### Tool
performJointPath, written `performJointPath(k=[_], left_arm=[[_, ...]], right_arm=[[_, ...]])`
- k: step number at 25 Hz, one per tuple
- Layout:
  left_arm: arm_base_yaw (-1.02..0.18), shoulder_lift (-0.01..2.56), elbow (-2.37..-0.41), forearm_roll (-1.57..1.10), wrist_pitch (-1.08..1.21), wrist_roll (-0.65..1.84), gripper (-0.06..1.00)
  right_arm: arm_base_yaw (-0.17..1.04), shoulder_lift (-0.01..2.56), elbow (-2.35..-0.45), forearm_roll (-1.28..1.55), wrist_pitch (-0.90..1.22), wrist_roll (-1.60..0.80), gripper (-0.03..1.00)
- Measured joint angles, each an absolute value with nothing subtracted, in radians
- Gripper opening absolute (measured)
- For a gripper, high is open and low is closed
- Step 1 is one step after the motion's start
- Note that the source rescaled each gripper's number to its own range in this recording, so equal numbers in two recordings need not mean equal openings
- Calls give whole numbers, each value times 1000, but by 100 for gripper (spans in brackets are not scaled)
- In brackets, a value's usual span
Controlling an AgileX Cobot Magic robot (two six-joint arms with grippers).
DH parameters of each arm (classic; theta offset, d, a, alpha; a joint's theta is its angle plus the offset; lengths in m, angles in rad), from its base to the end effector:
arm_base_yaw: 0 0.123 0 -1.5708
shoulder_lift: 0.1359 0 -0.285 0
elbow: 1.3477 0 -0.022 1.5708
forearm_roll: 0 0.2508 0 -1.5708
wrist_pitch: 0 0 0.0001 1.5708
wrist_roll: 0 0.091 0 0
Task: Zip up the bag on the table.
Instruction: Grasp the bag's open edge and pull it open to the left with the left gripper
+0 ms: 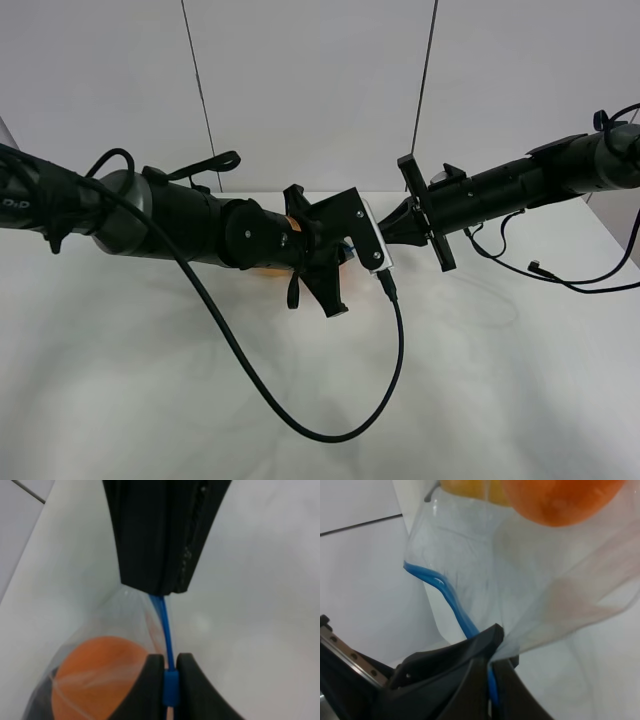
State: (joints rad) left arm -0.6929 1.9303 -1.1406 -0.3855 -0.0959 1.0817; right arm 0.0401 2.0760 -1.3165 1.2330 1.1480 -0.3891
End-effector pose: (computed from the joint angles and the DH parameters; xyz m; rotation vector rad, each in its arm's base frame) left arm 0.3217 -0.2629 0.1760 1.3836 1.6901 0.0421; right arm 0.3889 0.0940 0.1677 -0.3789 -2.6622 -1.5684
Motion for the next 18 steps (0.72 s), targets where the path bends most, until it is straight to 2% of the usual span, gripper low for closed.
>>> performJointPath(k=[9, 18], left_arm=[[-670, 1912, -1138, -385, -79, 1100, 0], [-549, 1861, -1068, -385, -64, 1123, 0]], right_arm=[[43, 2076, -1316, 1241, 1153, -389, 0], [43, 2076, -1316, 1254, 1152, -389, 0]])
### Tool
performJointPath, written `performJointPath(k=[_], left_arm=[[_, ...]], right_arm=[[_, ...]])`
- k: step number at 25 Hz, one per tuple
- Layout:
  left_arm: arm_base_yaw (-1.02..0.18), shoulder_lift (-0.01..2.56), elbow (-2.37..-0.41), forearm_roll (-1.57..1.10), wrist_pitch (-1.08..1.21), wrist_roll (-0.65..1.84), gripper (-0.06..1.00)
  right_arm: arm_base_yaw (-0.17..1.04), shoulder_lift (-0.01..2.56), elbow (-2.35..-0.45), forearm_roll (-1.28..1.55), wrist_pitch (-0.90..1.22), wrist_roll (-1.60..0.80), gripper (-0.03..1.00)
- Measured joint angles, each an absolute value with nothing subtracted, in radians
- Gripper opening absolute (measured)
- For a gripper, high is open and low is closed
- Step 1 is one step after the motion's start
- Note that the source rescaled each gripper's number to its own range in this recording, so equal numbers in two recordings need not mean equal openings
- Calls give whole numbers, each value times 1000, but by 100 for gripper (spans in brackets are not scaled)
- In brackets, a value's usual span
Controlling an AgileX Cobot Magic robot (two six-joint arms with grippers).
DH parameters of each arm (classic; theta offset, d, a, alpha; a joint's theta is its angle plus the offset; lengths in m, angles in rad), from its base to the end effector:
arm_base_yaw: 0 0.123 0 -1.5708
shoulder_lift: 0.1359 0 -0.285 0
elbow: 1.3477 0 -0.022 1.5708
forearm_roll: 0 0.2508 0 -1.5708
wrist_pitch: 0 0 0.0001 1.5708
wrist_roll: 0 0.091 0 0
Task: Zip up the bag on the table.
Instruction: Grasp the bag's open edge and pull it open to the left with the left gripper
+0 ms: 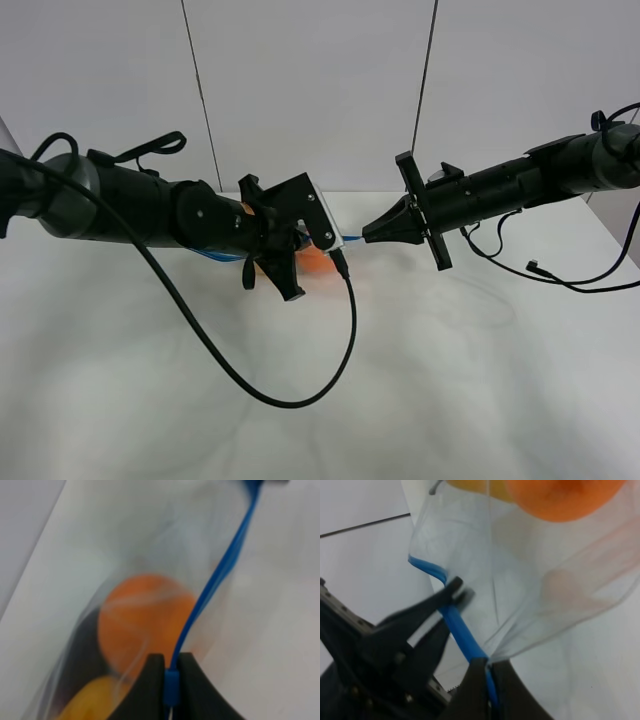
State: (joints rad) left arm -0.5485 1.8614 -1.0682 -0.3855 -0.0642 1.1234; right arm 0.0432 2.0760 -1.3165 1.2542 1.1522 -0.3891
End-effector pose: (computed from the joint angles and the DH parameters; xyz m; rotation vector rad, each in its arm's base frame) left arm 0.3387 -0.2044 0.1816 1.3216 1.7841 0.1316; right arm 0.3893 0.0960 0.1692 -0.3893 -2.6453 -1.5931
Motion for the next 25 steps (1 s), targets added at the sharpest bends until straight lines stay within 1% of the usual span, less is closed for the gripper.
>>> performJointPath(k=[14, 25], left_arm=[[-314, 1812, -1045, -385, 0, 1161, 0], [-176, 1812, -1045, -385, 13, 1180, 0]], right_arm=[[43, 2076, -1319, 1263, 1152, -389, 0], [43, 2076, -1319, 1268, 1152, -389, 0]])
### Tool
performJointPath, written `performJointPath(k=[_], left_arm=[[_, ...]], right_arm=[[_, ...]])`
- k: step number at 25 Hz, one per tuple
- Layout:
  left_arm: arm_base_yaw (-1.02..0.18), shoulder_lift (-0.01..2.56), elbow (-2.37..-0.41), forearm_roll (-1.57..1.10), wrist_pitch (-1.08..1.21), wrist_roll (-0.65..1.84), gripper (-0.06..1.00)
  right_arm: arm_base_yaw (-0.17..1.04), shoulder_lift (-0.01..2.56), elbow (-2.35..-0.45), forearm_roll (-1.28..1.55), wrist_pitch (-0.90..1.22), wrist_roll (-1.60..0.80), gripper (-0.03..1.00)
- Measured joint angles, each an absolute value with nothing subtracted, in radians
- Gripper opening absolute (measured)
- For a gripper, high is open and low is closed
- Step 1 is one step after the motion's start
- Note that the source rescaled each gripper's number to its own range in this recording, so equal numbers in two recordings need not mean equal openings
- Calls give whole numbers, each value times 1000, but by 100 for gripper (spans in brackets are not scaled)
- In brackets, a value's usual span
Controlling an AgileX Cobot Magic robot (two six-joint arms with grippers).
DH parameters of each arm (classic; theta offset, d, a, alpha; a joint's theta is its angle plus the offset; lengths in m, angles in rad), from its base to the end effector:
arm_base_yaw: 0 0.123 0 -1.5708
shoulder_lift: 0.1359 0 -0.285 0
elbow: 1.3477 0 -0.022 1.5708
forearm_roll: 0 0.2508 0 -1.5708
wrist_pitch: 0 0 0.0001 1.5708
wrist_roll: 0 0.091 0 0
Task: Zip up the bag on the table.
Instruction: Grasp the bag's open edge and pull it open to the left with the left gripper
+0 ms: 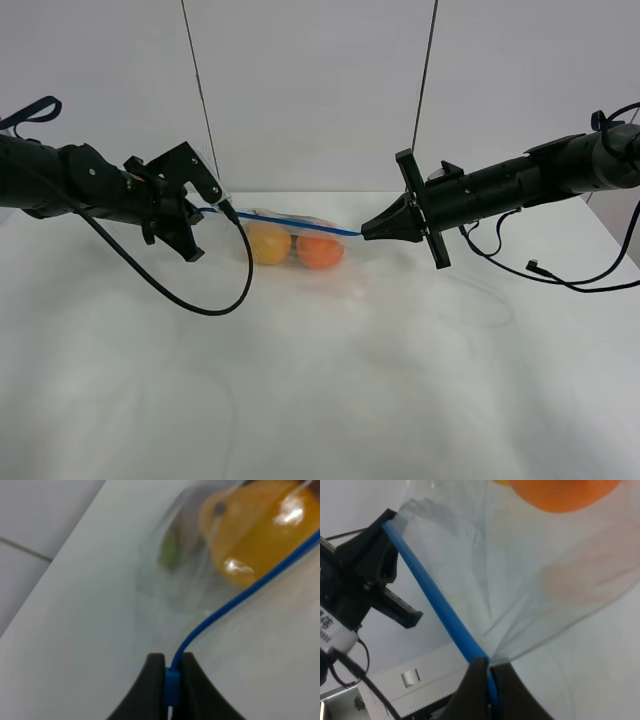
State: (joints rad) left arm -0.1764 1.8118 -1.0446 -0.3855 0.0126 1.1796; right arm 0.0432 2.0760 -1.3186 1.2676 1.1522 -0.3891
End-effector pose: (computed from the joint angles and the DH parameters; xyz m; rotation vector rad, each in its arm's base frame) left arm 0.3777 -0.0678 0.1893 1.0671 2.0181 0.3212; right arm 0.3904 0.0963 0.1705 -0.3994 -2.6388 -1.6097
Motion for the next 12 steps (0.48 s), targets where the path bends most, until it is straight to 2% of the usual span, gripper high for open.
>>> performJointPath(k=[12], left_arm=[[-122, 1812, -1045, -385, 23, 1180, 0]], right_arm=[[53, 2076, -1322, 1273, 1152, -389, 0]])
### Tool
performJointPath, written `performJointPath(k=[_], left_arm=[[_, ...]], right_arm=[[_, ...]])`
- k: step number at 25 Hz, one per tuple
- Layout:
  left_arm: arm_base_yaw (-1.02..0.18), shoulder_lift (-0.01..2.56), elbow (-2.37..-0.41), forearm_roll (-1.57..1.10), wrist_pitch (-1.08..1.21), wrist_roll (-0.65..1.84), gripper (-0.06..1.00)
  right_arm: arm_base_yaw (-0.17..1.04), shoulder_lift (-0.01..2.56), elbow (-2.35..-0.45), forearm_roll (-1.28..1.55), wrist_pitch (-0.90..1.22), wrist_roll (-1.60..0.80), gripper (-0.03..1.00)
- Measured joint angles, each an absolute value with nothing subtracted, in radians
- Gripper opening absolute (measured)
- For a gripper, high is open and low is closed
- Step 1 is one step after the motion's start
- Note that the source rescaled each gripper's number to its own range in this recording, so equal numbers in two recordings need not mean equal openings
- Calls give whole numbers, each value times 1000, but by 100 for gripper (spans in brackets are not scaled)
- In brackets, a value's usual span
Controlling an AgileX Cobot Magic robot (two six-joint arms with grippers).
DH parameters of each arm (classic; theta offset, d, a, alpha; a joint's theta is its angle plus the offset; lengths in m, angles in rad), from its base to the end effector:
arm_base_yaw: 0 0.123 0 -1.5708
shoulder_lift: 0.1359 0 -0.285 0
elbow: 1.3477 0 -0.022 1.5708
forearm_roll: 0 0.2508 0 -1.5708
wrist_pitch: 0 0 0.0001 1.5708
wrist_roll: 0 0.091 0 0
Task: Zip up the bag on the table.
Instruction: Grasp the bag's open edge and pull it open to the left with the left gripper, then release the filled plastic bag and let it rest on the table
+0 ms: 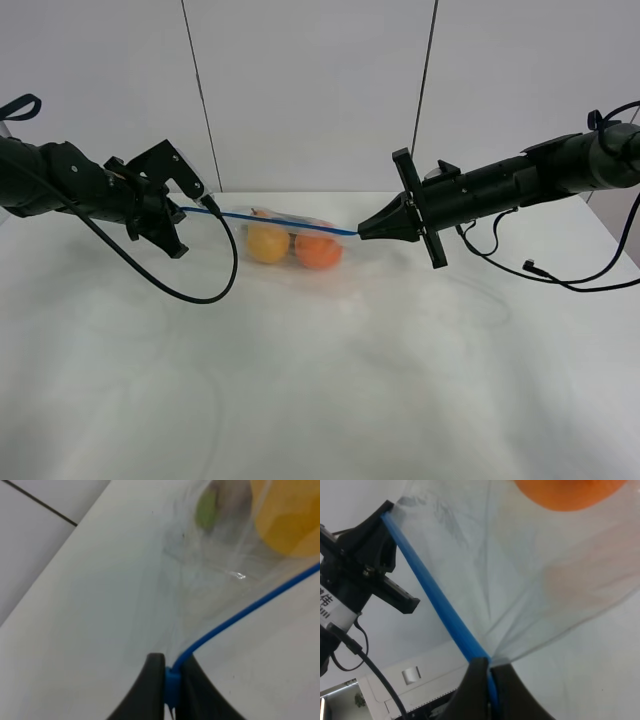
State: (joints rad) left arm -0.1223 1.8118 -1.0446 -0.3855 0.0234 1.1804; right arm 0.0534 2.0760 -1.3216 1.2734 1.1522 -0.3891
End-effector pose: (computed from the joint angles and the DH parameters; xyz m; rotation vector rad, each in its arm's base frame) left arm 0.3802 -0.0476 0.1886 1.0207 2.0566 0.3422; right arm 0.3902 0.1005 0.1715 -0.3881 -2.6350 -1.6155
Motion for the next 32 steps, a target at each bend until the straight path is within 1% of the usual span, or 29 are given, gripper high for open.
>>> performJointPath(k=[2, 4, 5, 6, 7, 9, 10, 12, 14, 16, 22, 26, 32], left_arm=[[-122, 1812, -1045, -385, 23, 1179, 0], [-121, 1812, -1045, -385, 23, 1165, 6], [-114, 1812, -1045, -385, 13, 1152, 16], [-106, 1812, -1045, -385, 0, 1142, 30], [-99, 1812, -1045, -385, -10, 1133, 48], [-93, 1812, -1045, -385, -17, 1126, 77], [-90, 1812, -1045, -385, -19, 1125, 86], [-76, 1812, -1040, -385, -23, 1123, 94], [-56, 1812, -1027, -385, -24, 1105, 97], [-19, 1812, -1015, -390, -30, 1032, 99], [105, 1812, -1012, -480, -13, 669, 100], [167, 1812, -1064, -489, 146, 523, 100], [174, 1812, -1239, -488, 503, 478, 100]], right_arm=[[53, 2076, -1322, 1273, 1152, -389, 0], [53, 2076, -1322, 1271, 1152, -389, 0], [52, 2076, -1322, 1257, 1152, -389, 0], [50, 2076, -1322, 1247, 1153, -389, 0], [46, 2076, -1322, 1241, 1153, -389, 0], [43, 2076, -1322, 1235, 1152, -389, 0], [43, 2076, -1322, 1234, 1152, -389, 0], [43, 2076, -1322, 1233, 1153, -389, 0], [43, 2076, -1322, 1233, 1153, -389, 0], [43, 2076, -1322, 1233, 1154, -389, 0], [43, 2076, -1322, 1232, 1155, -389, 0], [43, 2076, -1322, 1232, 1156, -390, 0], [43, 2076, -1322, 1232, 1156, -397, 0]])
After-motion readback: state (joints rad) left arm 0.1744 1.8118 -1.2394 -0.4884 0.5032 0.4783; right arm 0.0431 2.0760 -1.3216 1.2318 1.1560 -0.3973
